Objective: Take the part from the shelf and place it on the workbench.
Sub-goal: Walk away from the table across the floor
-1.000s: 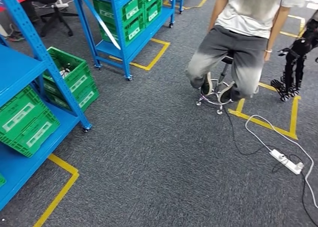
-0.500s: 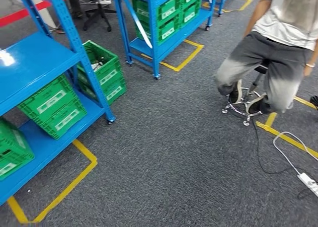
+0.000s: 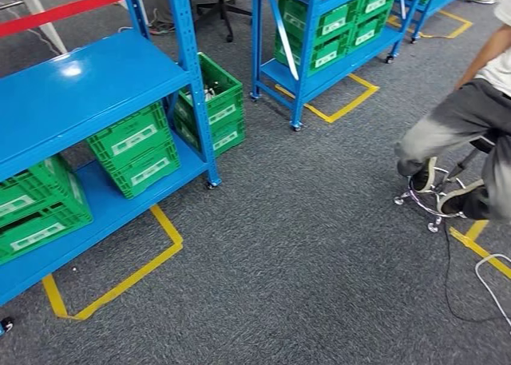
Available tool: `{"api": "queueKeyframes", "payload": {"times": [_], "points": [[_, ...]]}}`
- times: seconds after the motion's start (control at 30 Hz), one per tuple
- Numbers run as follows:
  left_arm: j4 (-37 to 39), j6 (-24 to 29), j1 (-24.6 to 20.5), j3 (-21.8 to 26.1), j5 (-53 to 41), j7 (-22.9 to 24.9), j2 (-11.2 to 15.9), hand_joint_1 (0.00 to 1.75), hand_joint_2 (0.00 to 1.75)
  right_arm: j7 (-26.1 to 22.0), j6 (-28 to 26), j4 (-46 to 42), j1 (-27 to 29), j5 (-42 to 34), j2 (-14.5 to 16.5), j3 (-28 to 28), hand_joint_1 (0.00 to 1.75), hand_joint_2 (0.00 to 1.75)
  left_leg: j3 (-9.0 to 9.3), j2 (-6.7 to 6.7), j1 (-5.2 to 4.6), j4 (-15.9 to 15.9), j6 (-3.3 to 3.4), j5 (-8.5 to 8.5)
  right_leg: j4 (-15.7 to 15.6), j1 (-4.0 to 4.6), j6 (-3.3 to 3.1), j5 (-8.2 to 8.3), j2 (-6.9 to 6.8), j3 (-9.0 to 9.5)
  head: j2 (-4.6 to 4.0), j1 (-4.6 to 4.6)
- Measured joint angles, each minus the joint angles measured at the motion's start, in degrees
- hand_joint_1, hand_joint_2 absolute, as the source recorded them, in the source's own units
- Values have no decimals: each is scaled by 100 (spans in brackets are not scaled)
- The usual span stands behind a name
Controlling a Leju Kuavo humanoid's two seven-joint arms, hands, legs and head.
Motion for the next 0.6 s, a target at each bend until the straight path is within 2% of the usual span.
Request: {"api": "queueKeyframes", "payload": {"times": [0.03, 0.07, 0.1, 0.13, 0.17, 0.2, 0.23, 0.3, 0.33, 0.4, 0.43, 0.5, 0.53, 0.57, 0.6], "points": [[0, 2, 16, 12, 20, -7, -4, 0, 0, 9, 8, 0, 5, 19, -2, 2, 0, 0, 2, -75, 1, 2, 1, 0, 162, 0, 0, 14, 18, -107, 0, 0], [0, 3, 32, 22, 29, -9, -8, 0, 0, 12, 14, 0, 6, 31, -3, 3, 0, 0, 8, -154, 3, 4, 0, 0, 92, -3, -2, 144, 29, -107, 0, -1], [0, 4, 46, 31, 37, -10, -10, 0, 0, 14, 17, 0, 5, 39, -4, 3, 0, 0, 17, -235, 8, 8, -5, -2, -211, -9, -9, 367, 58, 6, 0, -1], [0, 5, 53, 35, 41, -10, -15, 0, 0, 15, 20, 0, 3, 46, -5, 4, 0, 0, 21, -313, 13, 14, -17, -5, -624, -21, -16, 596, 148, 176, 0, 1], [0, 8, 51, 38, 44, -10, -21, 0, 0, 15, 23, 0, 2, 52, -5, 5, 0, 0, 14, -389, 9, 35, -40, -11, -1010, -37, -24, 749, 273, 343, 0, 2], [0, 11, 48, 40, 46, -10, -26, 0, 0, 15, 26, 0, -1, 54, -5, 7, 0, 0, -2, -458, 7, 51, -69, -13, -1280, -48, -36, 828, 377, 465, 0, 1], [0, 15, 50, 42, 46, -10, -31, 0, 0, 17, 28, 0, -3, 56, -5, 9, 0, 0, -26, -517, 8, 63, -104, -7, -1405, -51, -54, 833, 450, 532, 0, 2], [1, 20, 74, 50, 46, -10, -33, 0, 0, 21, 30, 0, -7, 57, -5, 13, 0, 0, -68, -621, 21, 66, -172, 17, -1426, -41, -112, 819, 399, 567, 0, -1], [1, 21, 90, 57, 46, -10, -33, 0, 0, 22, 31, 0, -9, 58, -5, 16, 0, 0, -85, -579, 22, 90, -203, 4, -1436, -43, -147, 831, 341, 582, 0, -4], [2, 21, 98, 69, 46, -10, -34, 0, 0, 19, 30, 0, -7, 59, -5, 24, 0, 0, -216, -328, 9, 387, -255, -186, -1462, -53, -212, 847, 200, 597, 0, -44], [2, 20, 90, 72, 45, -5, -34, 0, 0, 19, 26, 0, -3, 61, -6, 28, 0, 0, -354, -164, 4, 706, -276, -364, -1466, -46, -233, 843, 115, 603, 0, -63], [2, 12, 75, 72, 24, 25, -35, 0, 0, 19, -3, 0, 11, 62, -10, 32, 0, 0, -686, -36, 9, 1448, -300, -698, -1464, -25, -262, 826, -61, 607, 0, -79], [2, 8, 80, 71, -4, 50, -36, 0, 0, 17, -22, 0, 15, 61, -13, 33, 0, 0, -782, -18, 12, 1676, -302, -756, -1463, -16, -270, 817, -142, 611, 0, -79], [2, 6, 92, 69, -47, 73, -37, 0, 0, 14, -38, 0, 13, 56, -14, 34, 0, 0, -769, -7, 12, 1673, -293, -688, -1463, -6, -275, 808, -218, 620, 0, -79], [2, 10, 105, 67, -90, 87, -37, 0, 0, 10, -45, 0, 9, 46, -14, 34, 0, 0, -652, 13, 8, 1455, -274, -526, -1463, 2, -276, 797, -284, 636, 0, -80]]}}
